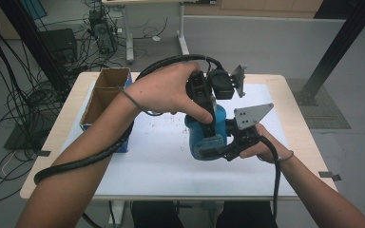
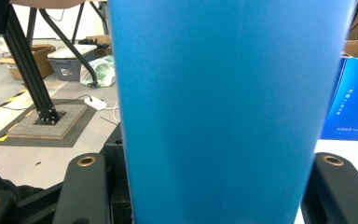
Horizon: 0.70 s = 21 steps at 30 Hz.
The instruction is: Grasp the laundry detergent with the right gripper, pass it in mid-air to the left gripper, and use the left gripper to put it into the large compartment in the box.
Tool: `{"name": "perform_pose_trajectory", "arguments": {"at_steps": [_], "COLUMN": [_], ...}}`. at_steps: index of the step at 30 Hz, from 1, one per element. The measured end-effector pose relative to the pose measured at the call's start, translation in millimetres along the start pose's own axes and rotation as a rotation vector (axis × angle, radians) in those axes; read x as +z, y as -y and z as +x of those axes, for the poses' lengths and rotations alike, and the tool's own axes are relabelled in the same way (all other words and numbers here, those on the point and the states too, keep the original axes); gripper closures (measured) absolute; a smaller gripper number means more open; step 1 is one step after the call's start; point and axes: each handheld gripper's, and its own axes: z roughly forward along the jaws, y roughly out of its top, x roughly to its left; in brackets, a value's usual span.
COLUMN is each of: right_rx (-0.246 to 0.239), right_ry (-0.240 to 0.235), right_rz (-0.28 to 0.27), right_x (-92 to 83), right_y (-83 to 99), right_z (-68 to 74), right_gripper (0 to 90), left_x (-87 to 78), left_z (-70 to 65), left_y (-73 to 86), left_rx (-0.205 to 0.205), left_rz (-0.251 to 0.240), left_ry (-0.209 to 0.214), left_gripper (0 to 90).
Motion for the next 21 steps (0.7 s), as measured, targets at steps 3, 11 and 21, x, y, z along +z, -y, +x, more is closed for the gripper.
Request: {"name": "perform_pose_trajectory", "arguments": {"at_steps": [3,11,21], "right_rx": [0.0,-0.001,-0.002], "right_ry": [-0.002,-0.004,-0.006], "right_rz": [0.0,0.003,0.004], "right_x": [0.4,0.8,1.2], "right_y": [-0.1,-0.1,-0.3], "right_z": [0.1,0.3,0.3], "right_gripper": [40.4,40.4,40.4], "left_x": [0.0,0.7,0.2], "left_z": [-0.3,-1.1,-1.6], "left_y": [0.2,0.6,0.9], "left_rx": [-0.003,-0.007,-0.012], "left_rz": [0.0,-0.001,0.001], "left_ry": [0.0,-0.002,-0.004], "left_gripper": [37.1,37.0,37.1]}}
